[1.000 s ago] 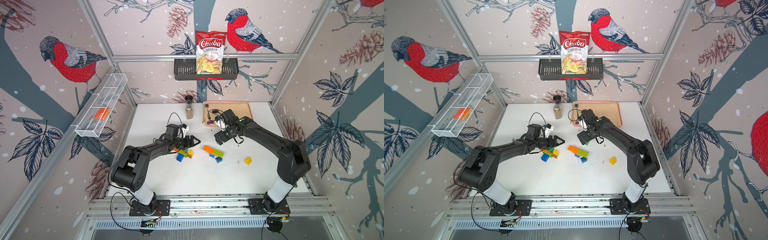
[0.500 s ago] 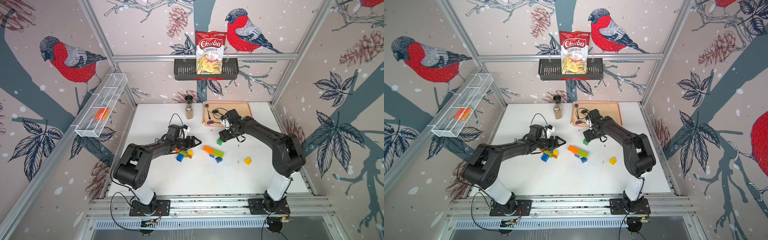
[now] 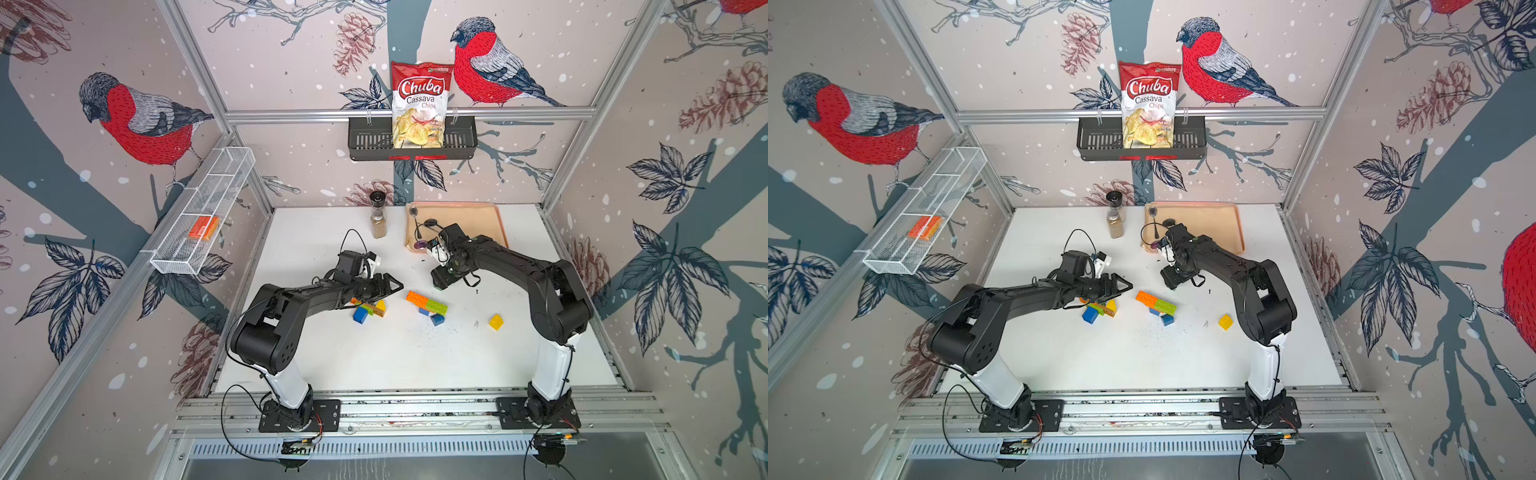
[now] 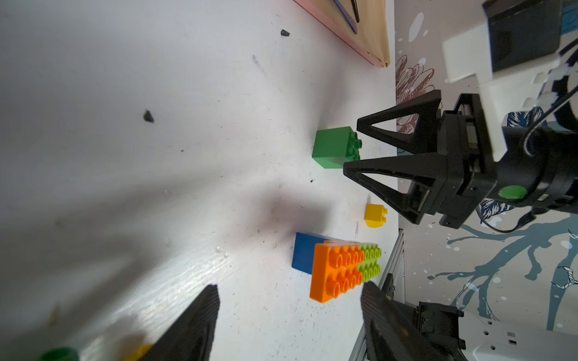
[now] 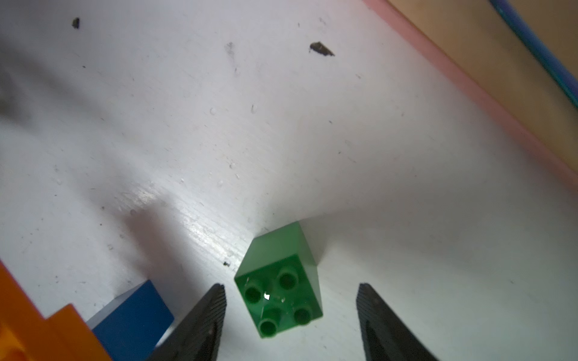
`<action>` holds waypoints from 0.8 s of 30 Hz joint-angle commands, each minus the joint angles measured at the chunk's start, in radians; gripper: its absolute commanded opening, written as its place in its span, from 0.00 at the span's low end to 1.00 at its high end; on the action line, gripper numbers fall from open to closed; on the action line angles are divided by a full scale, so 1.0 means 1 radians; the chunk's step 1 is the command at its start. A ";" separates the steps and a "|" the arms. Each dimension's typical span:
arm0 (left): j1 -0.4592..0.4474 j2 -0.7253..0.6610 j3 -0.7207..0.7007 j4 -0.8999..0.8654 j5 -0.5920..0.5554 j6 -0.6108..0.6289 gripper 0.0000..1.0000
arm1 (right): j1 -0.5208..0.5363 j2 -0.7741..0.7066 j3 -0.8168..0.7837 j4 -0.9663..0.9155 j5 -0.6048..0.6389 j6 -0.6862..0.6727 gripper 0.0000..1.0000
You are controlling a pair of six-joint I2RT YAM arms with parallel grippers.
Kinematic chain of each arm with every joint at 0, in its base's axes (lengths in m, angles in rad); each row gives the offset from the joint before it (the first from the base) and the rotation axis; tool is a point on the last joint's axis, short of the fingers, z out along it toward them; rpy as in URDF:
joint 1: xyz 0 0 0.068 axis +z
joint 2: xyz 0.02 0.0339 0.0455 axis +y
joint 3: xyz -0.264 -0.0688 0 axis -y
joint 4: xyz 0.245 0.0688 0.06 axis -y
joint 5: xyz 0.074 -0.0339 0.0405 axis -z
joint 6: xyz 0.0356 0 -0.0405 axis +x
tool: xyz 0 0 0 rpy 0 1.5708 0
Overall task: Assemble a fork with lego
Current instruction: Pick up the lego brick from the center of the board.
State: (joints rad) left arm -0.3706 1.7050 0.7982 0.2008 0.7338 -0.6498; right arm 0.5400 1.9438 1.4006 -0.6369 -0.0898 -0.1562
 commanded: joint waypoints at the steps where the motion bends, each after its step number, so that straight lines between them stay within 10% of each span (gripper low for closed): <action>1: -0.003 0.005 0.005 0.025 0.014 0.002 0.72 | 0.008 0.012 0.008 -0.001 -0.009 -0.014 0.56; 24: -0.004 -0.005 -0.033 0.074 0.045 -0.018 0.70 | 0.042 0.009 0.027 -0.017 0.020 0.016 0.28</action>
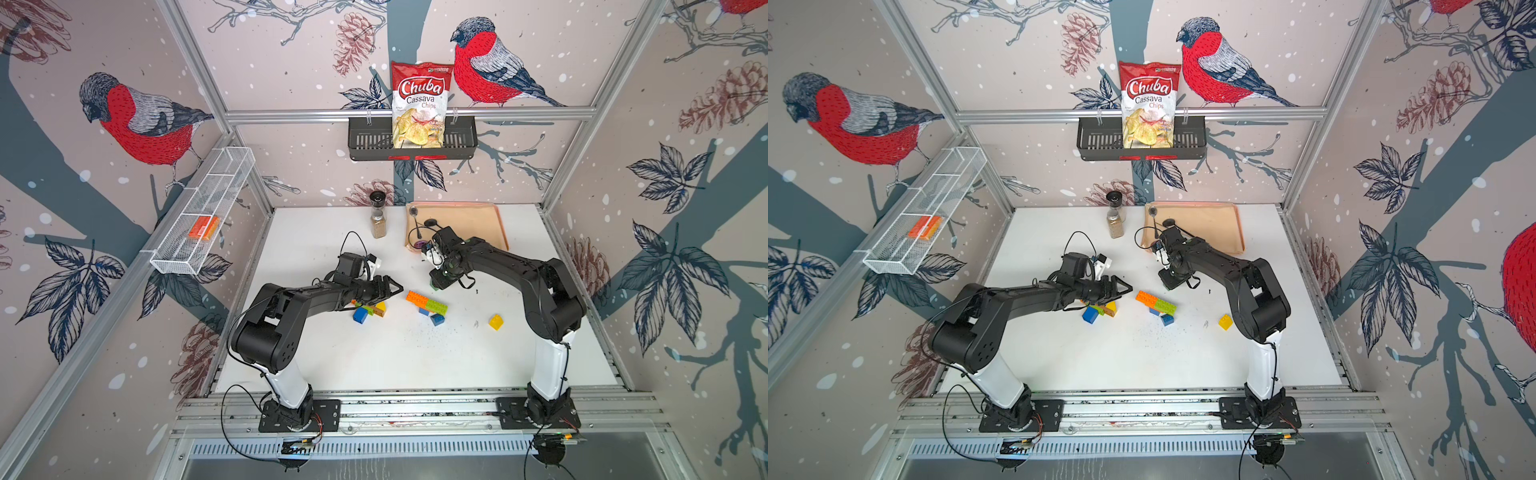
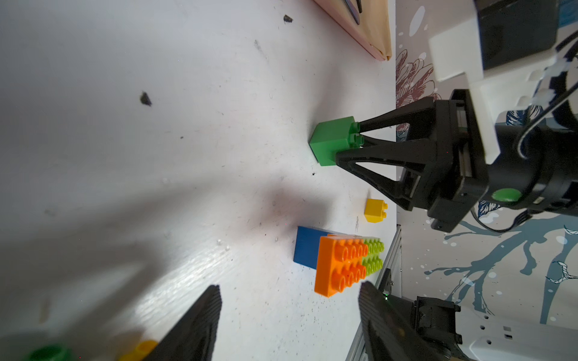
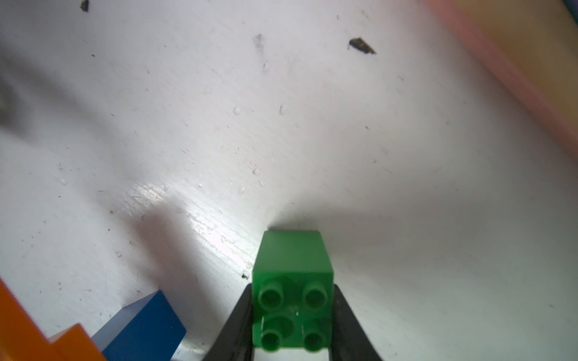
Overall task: Assemble a fork with lego
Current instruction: Pick up the lego brick from the center of the board, then assemble the lego brick with the lego brick.
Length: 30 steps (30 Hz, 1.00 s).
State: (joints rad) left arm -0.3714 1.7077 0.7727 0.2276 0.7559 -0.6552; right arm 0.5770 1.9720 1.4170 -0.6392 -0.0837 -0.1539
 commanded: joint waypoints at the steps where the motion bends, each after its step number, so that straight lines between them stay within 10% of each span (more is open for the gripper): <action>1: -0.003 -0.008 -0.012 0.056 0.027 -0.017 0.70 | 0.007 -0.028 0.012 -0.017 0.020 0.014 0.28; 30: -0.034 -0.023 -0.050 0.157 0.070 -0.043 0.68 | 0.209 -0.338 -0.091 -0.103 0.043 -0.149 0.12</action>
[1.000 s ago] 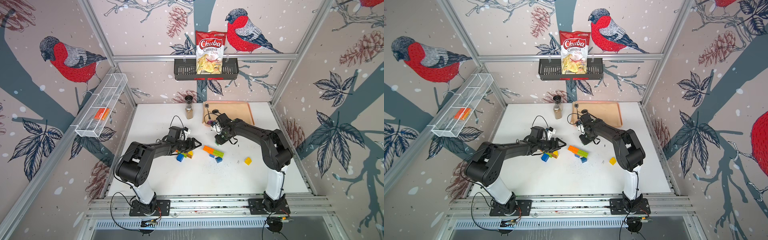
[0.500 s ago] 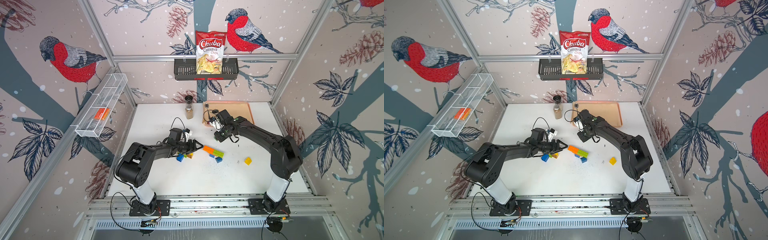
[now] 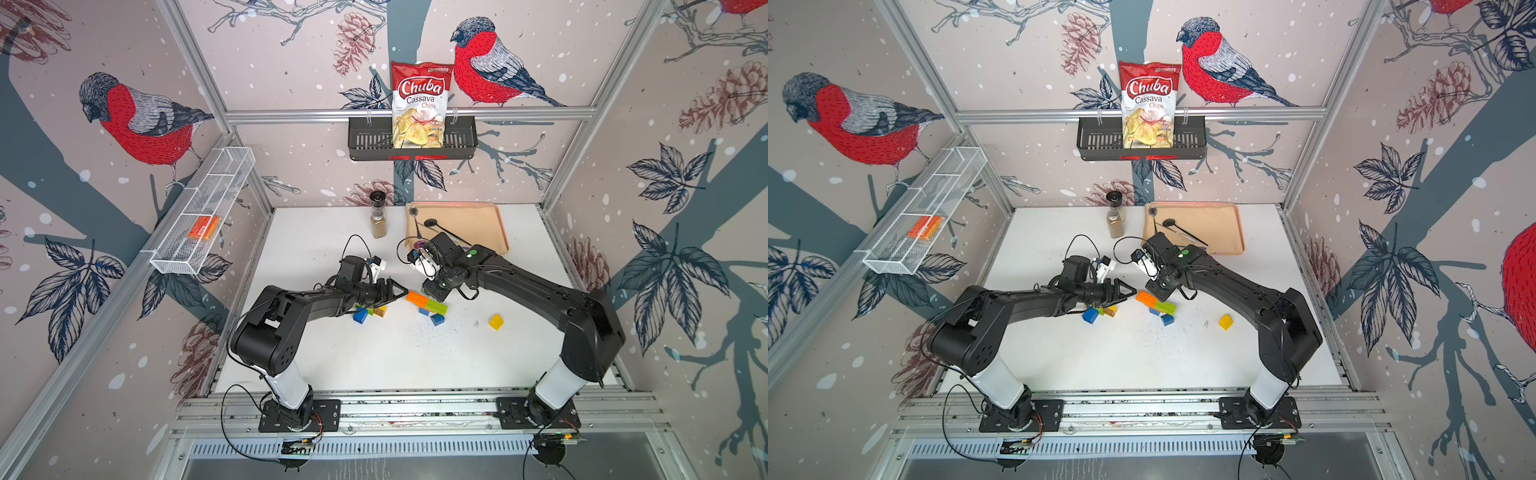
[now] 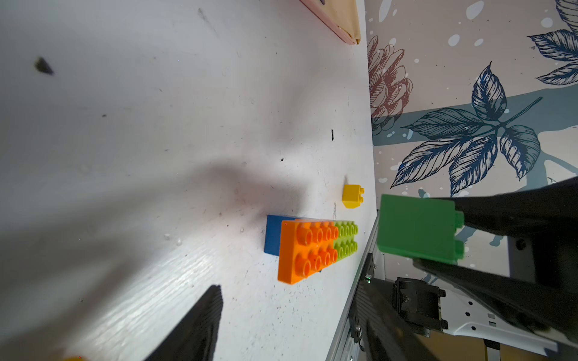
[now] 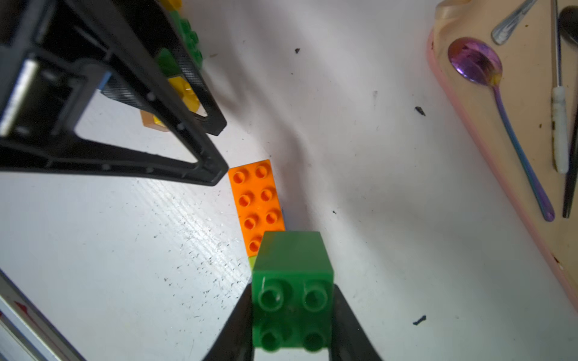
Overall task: Assemble a fork with lego
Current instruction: Assemble the lego brick with the lego brick.
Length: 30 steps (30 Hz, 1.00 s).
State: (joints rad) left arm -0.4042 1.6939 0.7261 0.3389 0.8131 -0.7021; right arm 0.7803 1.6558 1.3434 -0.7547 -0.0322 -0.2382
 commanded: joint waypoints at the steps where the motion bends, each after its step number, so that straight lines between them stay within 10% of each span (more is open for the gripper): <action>1: -0.001 -0.009 -0.003 0.042 0.012 0.008 0.68 | 0.010 -0.032 -0.028 0.017 0.014 -0.069 0.11; 30: -0.043 0.098 0.056 0.077 0.044 -0.004 0.58 | -0.020 0.040 -0.086 0.032 -0.123 -0.160 0.12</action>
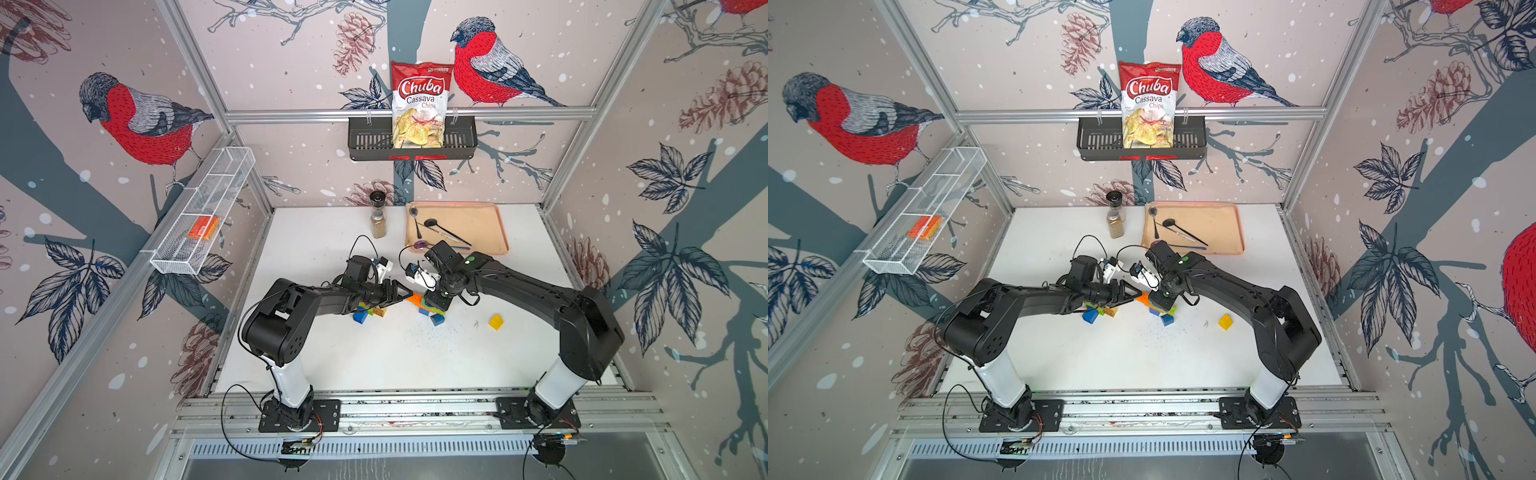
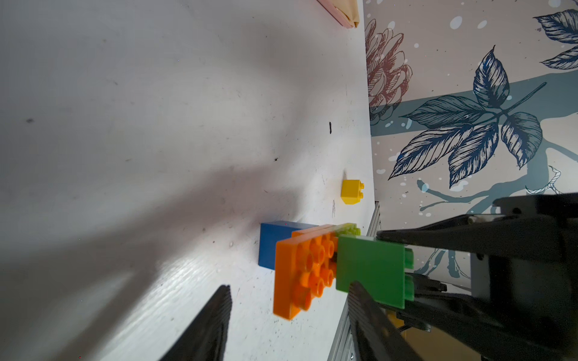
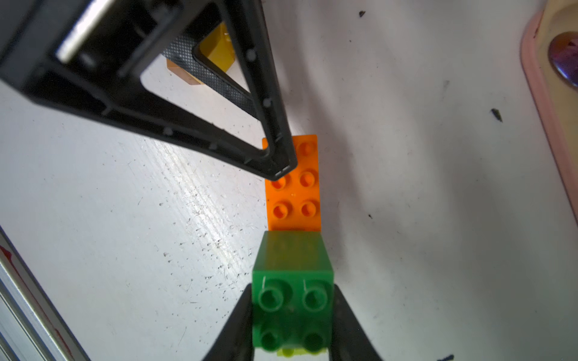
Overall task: Assemble a fork with lego
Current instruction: Assemble the lego brick with the lego brick.
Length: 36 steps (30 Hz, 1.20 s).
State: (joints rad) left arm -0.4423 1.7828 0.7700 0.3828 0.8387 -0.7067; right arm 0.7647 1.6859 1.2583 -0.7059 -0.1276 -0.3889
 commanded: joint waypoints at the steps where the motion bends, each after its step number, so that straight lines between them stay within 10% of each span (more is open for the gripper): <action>1: -0.007 0.014 0.011 0.035 0.018 0.002 0.57 | -0.007 0.013 0.000 -0.022 -0.027 -0.013 0.13; 36: -0.024 0.045 0.015 0.001 0.018 0.024 0.44 | -0.005 0.168 0.049 -0.121 0.114 0.034 0.16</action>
State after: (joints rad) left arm -0.4629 1.8339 0.7822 0.3916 0.8501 -0.7013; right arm 0.7616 1.8107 1.3270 -0.7273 -0.1177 -0.3859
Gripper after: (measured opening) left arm 0.441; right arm 0.351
